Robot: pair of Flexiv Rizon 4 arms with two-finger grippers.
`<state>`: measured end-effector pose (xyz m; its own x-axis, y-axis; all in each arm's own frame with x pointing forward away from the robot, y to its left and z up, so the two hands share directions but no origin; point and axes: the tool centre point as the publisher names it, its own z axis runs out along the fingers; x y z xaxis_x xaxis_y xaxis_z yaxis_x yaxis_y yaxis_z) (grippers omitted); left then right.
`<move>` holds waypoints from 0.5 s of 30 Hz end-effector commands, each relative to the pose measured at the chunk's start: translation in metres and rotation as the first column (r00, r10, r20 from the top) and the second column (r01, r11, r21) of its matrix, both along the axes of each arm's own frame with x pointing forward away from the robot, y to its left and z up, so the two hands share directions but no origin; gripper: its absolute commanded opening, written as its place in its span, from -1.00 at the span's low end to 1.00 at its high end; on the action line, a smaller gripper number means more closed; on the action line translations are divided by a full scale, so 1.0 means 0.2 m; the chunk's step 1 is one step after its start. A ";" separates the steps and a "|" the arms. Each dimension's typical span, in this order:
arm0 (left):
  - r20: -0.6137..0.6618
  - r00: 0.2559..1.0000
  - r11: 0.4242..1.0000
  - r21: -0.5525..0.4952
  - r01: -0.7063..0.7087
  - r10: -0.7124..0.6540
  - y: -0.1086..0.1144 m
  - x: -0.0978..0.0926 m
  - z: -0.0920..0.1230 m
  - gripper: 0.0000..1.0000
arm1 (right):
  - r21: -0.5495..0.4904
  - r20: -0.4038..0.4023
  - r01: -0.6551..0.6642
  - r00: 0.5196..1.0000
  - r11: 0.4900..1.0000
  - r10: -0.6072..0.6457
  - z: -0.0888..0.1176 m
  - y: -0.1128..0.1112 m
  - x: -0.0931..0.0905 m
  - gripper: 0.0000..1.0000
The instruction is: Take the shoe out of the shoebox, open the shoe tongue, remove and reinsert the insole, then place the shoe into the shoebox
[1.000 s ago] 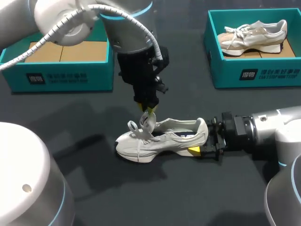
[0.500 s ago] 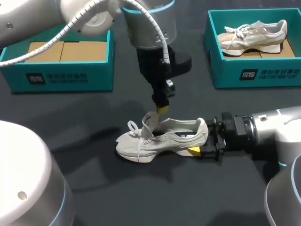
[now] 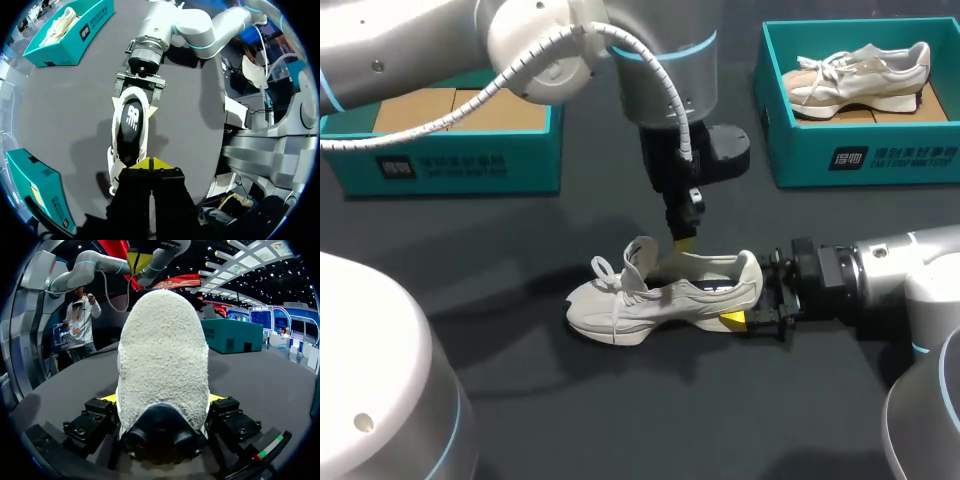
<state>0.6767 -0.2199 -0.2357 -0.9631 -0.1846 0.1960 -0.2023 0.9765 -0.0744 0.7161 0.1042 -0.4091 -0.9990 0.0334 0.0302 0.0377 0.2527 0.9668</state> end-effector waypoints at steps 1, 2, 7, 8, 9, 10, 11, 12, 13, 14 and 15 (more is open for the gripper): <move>-0.007 0.998 0.998 -0.015 0.068 -0.068 -0.10 0.06 -0.21 -1.00 | -0.003 0.000 0.002 1.000 1.000 -0.002 0.00 0.00 0.00 -1.00; -0.006 0.995 0.994 -0.032 0.103 -0.104 -0.10 0.08 -0.23 -1.00 | -0.003 0.000 0.002 1.000 1.000 -0.002 0.00 0.00 0.00 -1.00; -0.006 0.995 0.994 -0.032 0.103 -0.104 -0.10 0.08 -0.23 -1.00 | -0.003 0.000 0.002 1.000 1.000 -0.002 0.00 0.00 0.00 -1.00; -0.006 0.995 0.994 -0.032 0.103 -0.104 -0.10 0.08 -0.23 -1.00 | -0.003 0.000 0.002 1.000 1.000 -0.002 0.00 0.00 0.00 -1.00; -0.006 0.995 0.994 -0.032 0.103 -0.104 -0.10 0.08 -0.23 -1.00 | -0.003 0.000 0.002 1.000 1.000 -0.002 0.00 0.00 0.00 -1.00; -0.006 0.995 0.994 -0.032 0.103 -0.104 -0.10 0.08 -0.23 -1.00 | -0.003 0.000 0.002 1.000 1.000 -0.002 0.00 0.00 0.00 -1.00; -0.006 0.995 0.994 -0.032 0.103 -0.104 -0.10 0.08 -0.23 -1.00 | -0.003 0.000 0.002 1.000 1.000 -0.002 0.00 0.00 0.00 -1.00; 0.020 0.992 0.992 -0.024 0.121 -0.121 -0.11 0.07 -0.26 -1.00 | -0.003 0.000 0.002 1.000 1.000 -0.002 0.00 0.00 0.00 -1.00; 0.010 0.992 0.992 -0.026 0.123 -0.123 -0.13 0.08 -0.30 -1.00 | -0.003 0.000 0.002 1.000 1.000 -0.002 0.00 0.00 0.00 -1.00; 0.011 0.991 0.991 -0.023 0.130 -0.130 -0.15 0.09 -0.34 -1.00 | -0.003 0.000 0.002 1.000 1.000 -0.002 0.00 0.00 0.00 -1.00; 0.018 0.989 0.988 -0.038 0.150 -0.149 -0.15 0.10 -0.37 -1.00 | -0.003 0.000 0.002 1.000 1.000 -0.002 0.00 0.00 0.00 -1.00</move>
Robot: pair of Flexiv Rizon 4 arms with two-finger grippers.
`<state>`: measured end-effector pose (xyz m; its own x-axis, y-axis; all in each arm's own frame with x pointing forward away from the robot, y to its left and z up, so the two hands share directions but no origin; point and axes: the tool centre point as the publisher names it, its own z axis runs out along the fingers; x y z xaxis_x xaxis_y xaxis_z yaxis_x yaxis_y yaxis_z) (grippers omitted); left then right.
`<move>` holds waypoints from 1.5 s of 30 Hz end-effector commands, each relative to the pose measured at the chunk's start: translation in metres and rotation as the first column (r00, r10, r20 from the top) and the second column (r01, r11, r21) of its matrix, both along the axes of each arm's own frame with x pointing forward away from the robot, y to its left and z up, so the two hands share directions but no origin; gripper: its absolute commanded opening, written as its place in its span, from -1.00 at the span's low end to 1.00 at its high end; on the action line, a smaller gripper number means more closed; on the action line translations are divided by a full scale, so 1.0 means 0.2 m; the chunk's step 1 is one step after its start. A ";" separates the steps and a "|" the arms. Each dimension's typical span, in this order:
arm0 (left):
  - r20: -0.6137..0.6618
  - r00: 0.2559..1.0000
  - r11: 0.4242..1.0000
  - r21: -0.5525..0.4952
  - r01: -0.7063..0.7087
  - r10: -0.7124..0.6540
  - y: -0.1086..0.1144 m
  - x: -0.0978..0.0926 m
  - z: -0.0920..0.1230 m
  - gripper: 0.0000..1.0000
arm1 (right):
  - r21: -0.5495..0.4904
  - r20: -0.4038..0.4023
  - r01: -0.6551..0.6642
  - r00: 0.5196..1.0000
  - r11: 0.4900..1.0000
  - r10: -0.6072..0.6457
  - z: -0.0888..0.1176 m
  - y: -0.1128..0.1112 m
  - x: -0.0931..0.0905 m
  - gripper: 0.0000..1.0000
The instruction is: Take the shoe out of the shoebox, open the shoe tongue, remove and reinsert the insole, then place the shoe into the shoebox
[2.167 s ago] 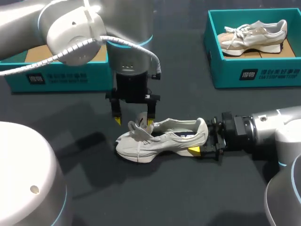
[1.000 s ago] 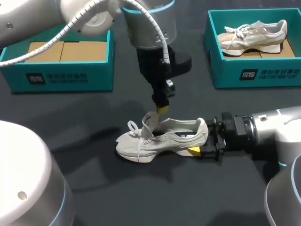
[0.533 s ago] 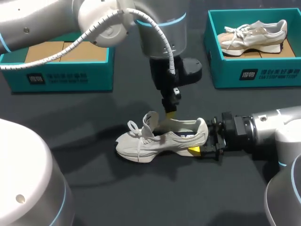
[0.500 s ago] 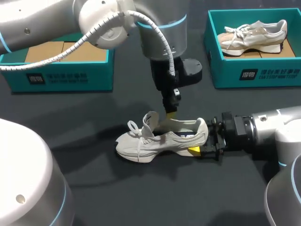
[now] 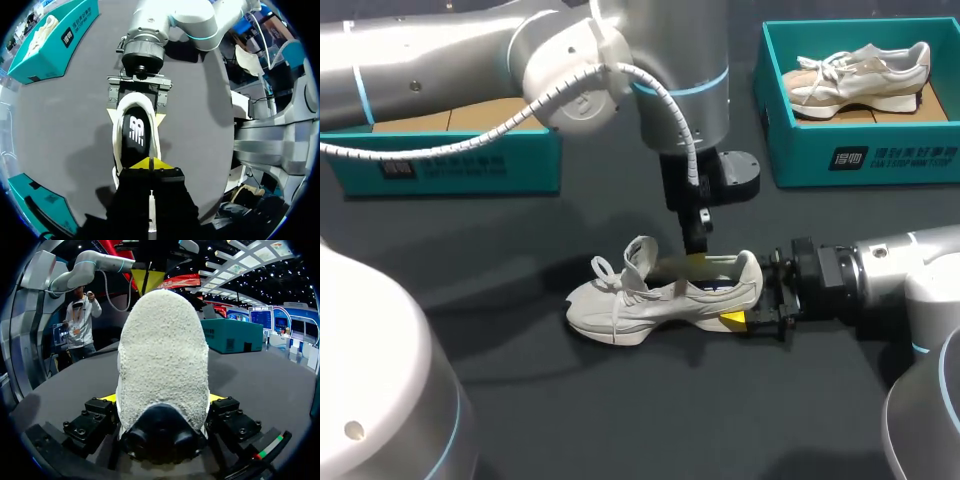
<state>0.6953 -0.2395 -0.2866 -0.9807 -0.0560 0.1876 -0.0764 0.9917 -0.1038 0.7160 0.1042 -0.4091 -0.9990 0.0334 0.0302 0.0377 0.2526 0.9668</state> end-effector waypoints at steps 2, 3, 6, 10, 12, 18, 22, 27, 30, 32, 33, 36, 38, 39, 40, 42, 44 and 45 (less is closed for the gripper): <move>0.003 0.997 0.996 -0.052 0.077 -0.077 -0.05 0.00 -0.18 -1.00 | -0.003 0.000 0.002 1.000 1.000 -0.002 0.00 0.00 0.00 -1.00; -0.004 0.996 0.994 -0.064 0.093 -0.094 -0.05 0.01 -0.19 -1.00 | -0.003 0.000 0.002 1.000 1.000 -0.002 0.00 0.00 0.00 -1.00; -0.004 0.996 0.994 -0.064 0.093 -0.094 -0.05 0.01 -0.19 -1.00 | -0.003 0.000 0.002 1.000 1.000 -0.002 0.00 0.00 0.00 -1.00; -0.004 0.996 0.994 -0.064 0.093 -0.094 -0.05 0.01 -0.19 -1.00 | -0.003 0.000 0.002 1.000 1.000 -0.002 0.00 0.00 0.00 -1.00; -0.004 0.996 0.994 -0.064 0.093 -0.094 -0.05 0.01 -0.19 -1.00 | -0.003 0.000 0.002 1.000 1.000 -0.002 0.00 0.00 0.00 -1.00; -0.008 0.998 0.997 -0.036 0.063 -0.063 -0.07 0.03 -0.27 -1.00 | -0.003 0.000 0.002 1.000 1.000 -0.002 0.00 0.00 0.00 -1.00; -0.028 0.997 0.997 -0.034 0.067 -0.068 -0.05 0.03 -0.30 -1.00 | -0.003 0.000 0.002 1.000 1.000 -0.002 0.00 0.00 0.00 -1.00; -0.049 0.997 0.998 -0.024 0.052 -0.053 -0.02 0.03 -0.33 -1.00 | -0.003 0.000 0.002 1.000 1.000 -0.002 0.00 0.00 0.00 -1.00; -0.064 0.996 0.998 -0.013 0.062 -0.063 0.00 0.01 -0.36 -1.00 | -0.003 0.000 0.002 1.000 1.000 -0.002 0.00 0.00 0.00 -1.00; -0.068 0.995 0.997 -0.007 0.076 -0.077 0.02 -0.01 -0.37 -1.00 | -0.003 0.000 0.002 1.000 1.000 -0.002 0.00 0.00 0.00 -1.00; -0.067 0.994 0.996 -0.008 0.086 -0.087 0.02 -0.02 -0.38 -1.00 | -0.003 0.000 0.002 1.000 1.000 -0.002 0.00 0.00 0.00 -1.00; -0.062 0.992 0.994 -0.017 0.109 -0.110 0.05 -0.05 -0.38 -1.00 | -0.003 0.000 0.002 1.000 1.000 -0.002 0.00 0.00 0.00 -1.00; -0.058 0.989 0.991 -0.032 0.131 -0.133 0.06 -0.07 -0.38 -1.00 | -0.003 0.000 0.002 1.000 1.000 -0.002 0.00 0.00 0.00 -1.00; -0.058 0.988 0.990 -0.036 0.138 -0.140 0.06 -0.07 -0.38 -1.00 | -0.003 0.000 0.002 1.000 1.000 -0.002 0.00 0.00 0.00 -1.00; -0.053 0.989 0.990 -0.035 0.138 -0.139 0.07 -0.07 -0.38 -1.00 | -0.003 0.000 0.002 1.000 1.000 -0.002 0.00 0.00 0.00 -1.00; -0.050 0.989 0.990 -0.036 0.140 -0.141 0.07 -0.08 -0.39 -1.00 | -0.003 0.000 0.002 1.000 1.000 -0.002 0.00 0.00 0.00 -1.00; -0.042 0.989 0.989 -0.036 0.143 -0.145 0.06 -0.07 -0.40 -1.00 | -0.003 0.000 0.002 1.000 1.000 -0.002 0.00 0.00 0.00 -1.00; -0.038 0.989 0.989 -0.036 0.144 -0.145 0.06 -0.08 -0.41 -0.87 | -0.003 0.000 0.002 1.000 1.000 -0.002 0.00 0.00 0.00 -1.00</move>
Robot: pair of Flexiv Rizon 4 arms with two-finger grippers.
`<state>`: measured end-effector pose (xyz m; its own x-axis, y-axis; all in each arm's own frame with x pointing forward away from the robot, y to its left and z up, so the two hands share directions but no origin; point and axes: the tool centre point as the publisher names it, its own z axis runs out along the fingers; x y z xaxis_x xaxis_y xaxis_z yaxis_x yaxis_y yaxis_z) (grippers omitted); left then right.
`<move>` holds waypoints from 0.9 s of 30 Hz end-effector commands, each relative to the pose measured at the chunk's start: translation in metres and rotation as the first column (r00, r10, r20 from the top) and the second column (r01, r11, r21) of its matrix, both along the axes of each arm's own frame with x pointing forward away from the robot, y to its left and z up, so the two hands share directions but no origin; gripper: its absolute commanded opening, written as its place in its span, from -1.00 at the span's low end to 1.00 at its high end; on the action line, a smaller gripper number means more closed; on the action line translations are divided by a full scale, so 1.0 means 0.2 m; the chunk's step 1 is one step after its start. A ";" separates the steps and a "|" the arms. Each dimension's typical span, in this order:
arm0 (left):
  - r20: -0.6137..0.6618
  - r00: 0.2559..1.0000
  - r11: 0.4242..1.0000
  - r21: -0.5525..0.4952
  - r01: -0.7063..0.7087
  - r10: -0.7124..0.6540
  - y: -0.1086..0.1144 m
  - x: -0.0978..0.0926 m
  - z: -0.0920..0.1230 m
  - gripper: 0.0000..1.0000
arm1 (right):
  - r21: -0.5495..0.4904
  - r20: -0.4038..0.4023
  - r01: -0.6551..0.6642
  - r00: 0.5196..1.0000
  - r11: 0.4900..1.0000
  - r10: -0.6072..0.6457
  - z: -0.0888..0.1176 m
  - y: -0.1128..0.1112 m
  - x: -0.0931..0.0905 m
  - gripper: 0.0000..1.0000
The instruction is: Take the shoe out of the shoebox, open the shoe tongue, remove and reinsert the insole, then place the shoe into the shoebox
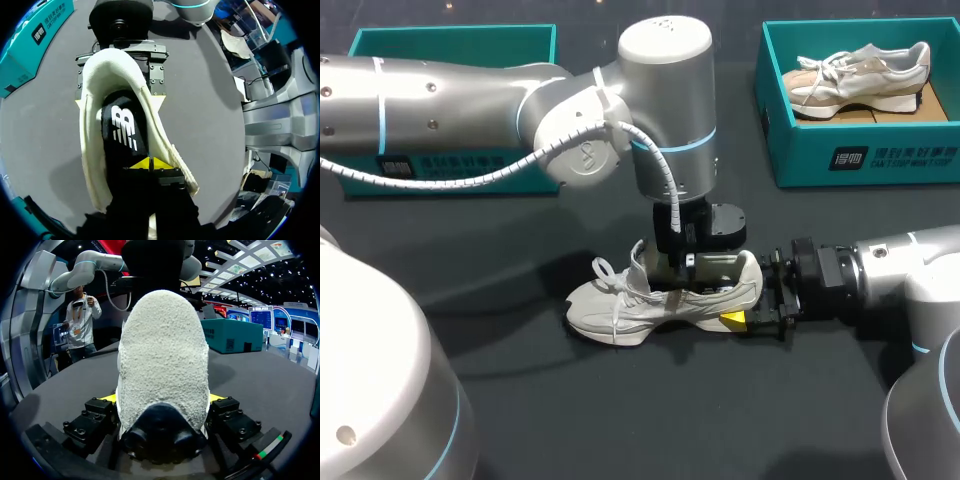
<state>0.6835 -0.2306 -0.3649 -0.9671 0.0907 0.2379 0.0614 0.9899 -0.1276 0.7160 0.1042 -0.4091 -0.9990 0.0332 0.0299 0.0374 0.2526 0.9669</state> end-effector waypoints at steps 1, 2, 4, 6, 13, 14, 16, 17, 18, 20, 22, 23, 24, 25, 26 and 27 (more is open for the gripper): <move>0.016 1.000 1.000 -0.011 0.002 -0.002 0.02 -0.02 -0.02 -0.60 | -0.003 -0.001 0.002 1.000 1.000 -0.002 0.00 0.00 0.00 -1.00; 0.019 1.000 1.000 -0.012 0.003 -0.002 0.02 -0.02 -0.02 -0.47 | -0.003 -0.001 0.002 1.000 1.000 -0.002 0.00 0.00 0.00 -1.00; 0.032 0.999 1.000 -0.010 0.004 -0.003 0.02 -0.01 -0.04 -0.24 | -0.003 -0.001 0.002 1.000 1.000 -0.002 0.00 0.00 0.00 -1.00; 0.055 0.998 1.000 -0.001 0.002 -0.002 0.01 -0.01 -0.05 -0.15 | -0.003 -0.001 0.002 1.000 1.000 -0.002 0.00 0.00 0.00 -1.00; 0.149 0.989 1.000 0.018 -0.019 0.016 -0.03 0.00 -0.13 -0.07 | -0.003 -0.001 0.002 1.000 1.000 -0.002 0.00 0.00 0.00 -1.00; 0.161 0.987 1.000 0.020 -0.022 0.018 -0.04 0.00 -0.14 -0.07 | -0.003 -0.001 0.002 1.000 1.000 -0.002 0.00 0.00 0.00 -1.00; 0.197 0.980 0.999 0.031 -0.030 0.024 -0.05 0.01 -0.17 -0.07 | -0.003 -0.001 0.002 1.000 1.000 -0.002 0.00 0.00 0.00 -1.00; 0.211 0.977 0.999 0.035 -0.033 0.025 -0.06 0.02 -0.18 -0.10 | -0.003 -0.001 0.002 1.000 1.000 -0.002 0.00 0.00 0.00 -1.00; 0.227 0.974 0.998 0.041 -0.037 0.026 -0.06 0.03 -0.19 -0.11 | -0.003 -0.001 0.002 1.000 1.000 -0.002 0.00 0.00 0.00 -1.00; 0.265 0.964 0.997 0.054 -0.051 0.035 -0.07 0.04 -0.21 -0.13 | -0.003 -0.001 0.002 1.000 1.000 -0.002 0.00 0.00 0.00 -1.00; 0.304 0.952 0.996 0.064 -0.066 0.044 -0.07 0.05 -0.23 -0.13 | -0.003 -0.001 0.002 1.000 1.000 -0.002 0.00 0.00 0.00 -1.00; 0.323 0.945 0.995 0.069 -0.079 0.053 -0.07 0.05 -0.25 -0.14 | -0.003 -0.001 0.002 1.000 1.000 -0.002 0.00 0.00 0.00 -1.00; 0.341 0.938 0.993 0.073 -0.090 0.060 -0.07 0.06 -0.26 -0.14 | -0.003 -0.001 0.002 1.000 1.000 -0.002 0.00 0.00 0.00 -1.00; 0.351 0.934 0.992 0.073 -0.099 0.067 -0.07 0.07 -0.26 -0.15 | -0.003 -0.001 0.002 1.000 1.000 -0.002 0.00 0.00 0.00 -1.00; 0.351 0.934 0.992 0.074 -0.101 0.069 -0.07 0.07 -0.27 -0.17 | -0.003 -0.001 0.002 1.000 1.000 -0.002 0.00 0.00 0.00 -1.00; 0.360 0.929 0.990 0.074 -0.116 0.082 -0.07 0.08 -0.27 -0.19 | -0.003 -0.001 0.002 1.000 1.000 -0.002 0.00 0.00 0.00 -1.00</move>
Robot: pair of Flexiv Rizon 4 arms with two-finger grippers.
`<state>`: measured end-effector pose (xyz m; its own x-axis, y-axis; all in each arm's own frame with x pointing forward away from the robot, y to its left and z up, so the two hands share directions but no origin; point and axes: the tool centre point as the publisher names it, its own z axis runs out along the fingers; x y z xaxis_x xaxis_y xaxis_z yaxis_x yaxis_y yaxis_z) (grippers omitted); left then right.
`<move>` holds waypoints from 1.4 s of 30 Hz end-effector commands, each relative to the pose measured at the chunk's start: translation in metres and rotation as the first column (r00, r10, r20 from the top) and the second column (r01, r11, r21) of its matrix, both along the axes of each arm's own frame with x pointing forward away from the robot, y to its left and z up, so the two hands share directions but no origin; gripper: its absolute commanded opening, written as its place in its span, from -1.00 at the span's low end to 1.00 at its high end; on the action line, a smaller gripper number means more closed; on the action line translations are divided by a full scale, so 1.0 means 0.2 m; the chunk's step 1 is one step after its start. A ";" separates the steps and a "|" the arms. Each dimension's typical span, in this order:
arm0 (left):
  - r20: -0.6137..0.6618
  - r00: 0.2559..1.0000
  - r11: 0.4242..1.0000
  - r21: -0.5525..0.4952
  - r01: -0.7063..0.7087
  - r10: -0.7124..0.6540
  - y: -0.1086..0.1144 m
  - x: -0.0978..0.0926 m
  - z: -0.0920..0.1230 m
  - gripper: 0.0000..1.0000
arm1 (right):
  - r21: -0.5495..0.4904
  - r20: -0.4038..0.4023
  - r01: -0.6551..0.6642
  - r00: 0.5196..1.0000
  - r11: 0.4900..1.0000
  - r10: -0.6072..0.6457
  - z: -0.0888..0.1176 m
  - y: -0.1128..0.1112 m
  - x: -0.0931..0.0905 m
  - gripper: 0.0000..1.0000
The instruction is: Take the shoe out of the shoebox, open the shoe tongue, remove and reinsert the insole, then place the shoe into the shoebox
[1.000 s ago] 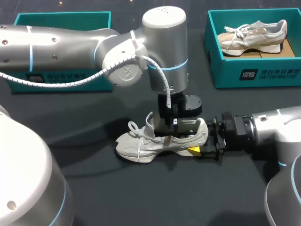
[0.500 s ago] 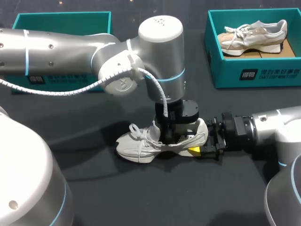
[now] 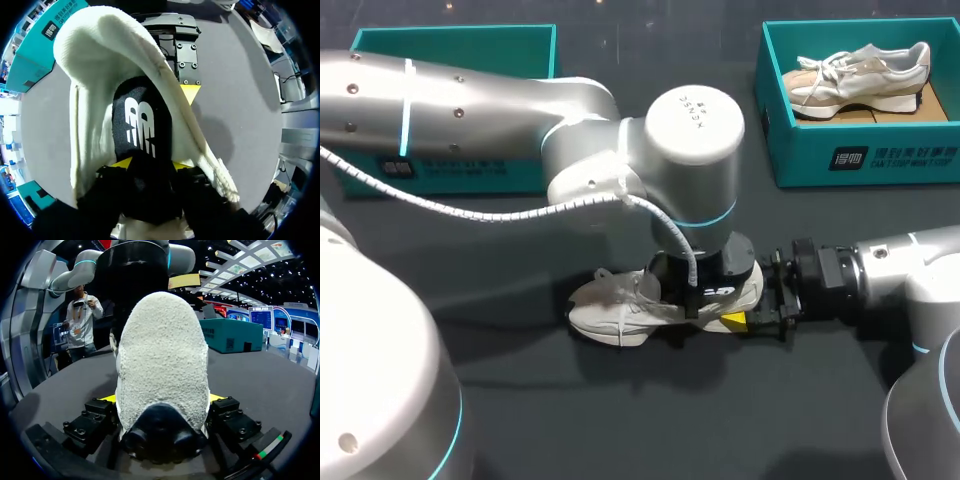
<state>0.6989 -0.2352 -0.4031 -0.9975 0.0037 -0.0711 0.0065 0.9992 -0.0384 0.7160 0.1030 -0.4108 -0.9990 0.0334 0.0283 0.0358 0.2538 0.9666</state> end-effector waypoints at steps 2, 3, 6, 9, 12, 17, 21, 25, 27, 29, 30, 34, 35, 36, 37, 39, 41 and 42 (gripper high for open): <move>0.044 0.998 0.999 0.010 -0.041 0.040 -0.04 0.03 -0.07 -0.24 | -0.002 -0.002 0.002 1.000 1.000 -0.002 0.01 0.01 0.00 -1.00; 0.043 0.998 0.999 0.004 -0.053 0.053 -0.04 0.05 -0.07 -0.28 | -0.002 -0.002 0.002 1.000 1.000 -0.002 0.01 0.01 0.00 -1.00; 0.031 0.996 0.997 -0.013 -0.079 0.080 -0.03 0.09 -0.05 -0.58 | -0.002 -0.002 0.002 1.000 1.000 -0.002 0.01 0.01 0.00 -1.00; 0.020 0.995 0.995 -0.026 -0.094 0.094 -0.01 0.11 -0.03 -1.00 | -0.002 -0.002 0.002 1.000 1.000 -0.002 0.01 0.01 0.00 -1.00; -0.011 0.995 0.995 -0.040 -0.095 0.095 0.01 0.13 -0.02 -1.00 | -0.002 -0.002 0.002 1.000 1.000 -0.002 0.01 0.01 0.00 -1.00; -0.054 0.995 0.995 -0.058 -0.084 0.081 0.03 0.13 0.01 -1.00 | -0.002 -0.002 0.002 1.000 1.000 -0.002 0.01 0.01 0.00 -1.00; -0.082 0.994 0.994 -0.086 -0.073 0.066 0.04 0.12 0.03 -1.00 | -0.002 -0.002 0.002 1.000 1.000 -0.002 0.01 0.01 0.00 -1.00; -0.123 0.991 0.988 -0.141 -0.069 0.052 0.06 0.10 0.08 -1.00 | -0.002 -0.002 0.002 1.000 1.000 -0.002 0.01 0.01 0.00 -1.00; -0.136 0.990 0.983 -0.171 -0.071 0.048 0.08 0.09 0.10 -1.00 | -0.002 -0.002 0.002 1.000 1.000 -0.002 0.01 0.01 0.00 -1.00; -0.159 0.986 0.976 -0.205 -0.073 0.041 0.09 0.08 0.13 -1.00 | -0.002 -0.002 0.002 1.000 1.000 -0.002 0.01 0.01 0.00 -1.00; -0.168 0.985 0.973 -0.218 -0.072 0.035 0.10 0.08 0.15 -1.00 | -0.002 -0.002 0.002 1.000 1.000 -0.002 0.01 0.01 0.00 -1.00; -0.196 0.980 0.963 -0.257 -0.075 0.024 0.12 0.08 0.18 -1.00 | -0.002 -0.002 0.002 1.000 1.000 -0.002 0.01 0.01 0.00 -1.00; -0.203 0.979 0.961 -0.264 -0.077 0.023 0.13 0.08 0.18 -1.00 | -0.002 -0.002 0.002 1.000 1.000 -0.002 0.01 0.01 0.00 -1.00; -0.209 0.978 0.959 -0.272 -0.082 0.025 0.13 0.09 0.19 -1.00 | -0.002 -0.002 0.002 1.000 1.000 -0.002 0.01 0.01 0.00 -1.00; -0.220 0.975 0.956 -0.281 -0.085 0.022 0.14 0.09 0.20 -1.00 | -0.002 -0.002 0.002 1.000 1.000 -0.002 0.01 0.01 0.00 -1.00; -0.235 0.972 0.950 -0.300 -0.089 0.017 0.14 0.10 0.21 -1.00 | -0.002 -0.002 0.002 1.000 1.000 -0.002 0.01 0.01 0.00 -1.00; -0.242 0.970 0.943 -0.322 -0.088 0.008 0.15 0.10 0.24 -1.00 | -0.002 -0.002 0.002 1.000 1.000 -0.002 0.01 0.01 0.00 -1.00; -0.243 0.970 0.940 -0.329 -0.087 0.005 0.15 0.10 0.24 -1.00 | -0.002 -0.002 0.002 1.000 1.000 -0.002 0.01 0.01 0.00 -1.00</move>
<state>0.7181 -0.2162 -0.3574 -0.9843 -0.0320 0.1737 -0.0854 0.9471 -0.3094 0.7189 0.1032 -0.4085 -0.9989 0.0353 0.0300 0.0379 0.2515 0.9671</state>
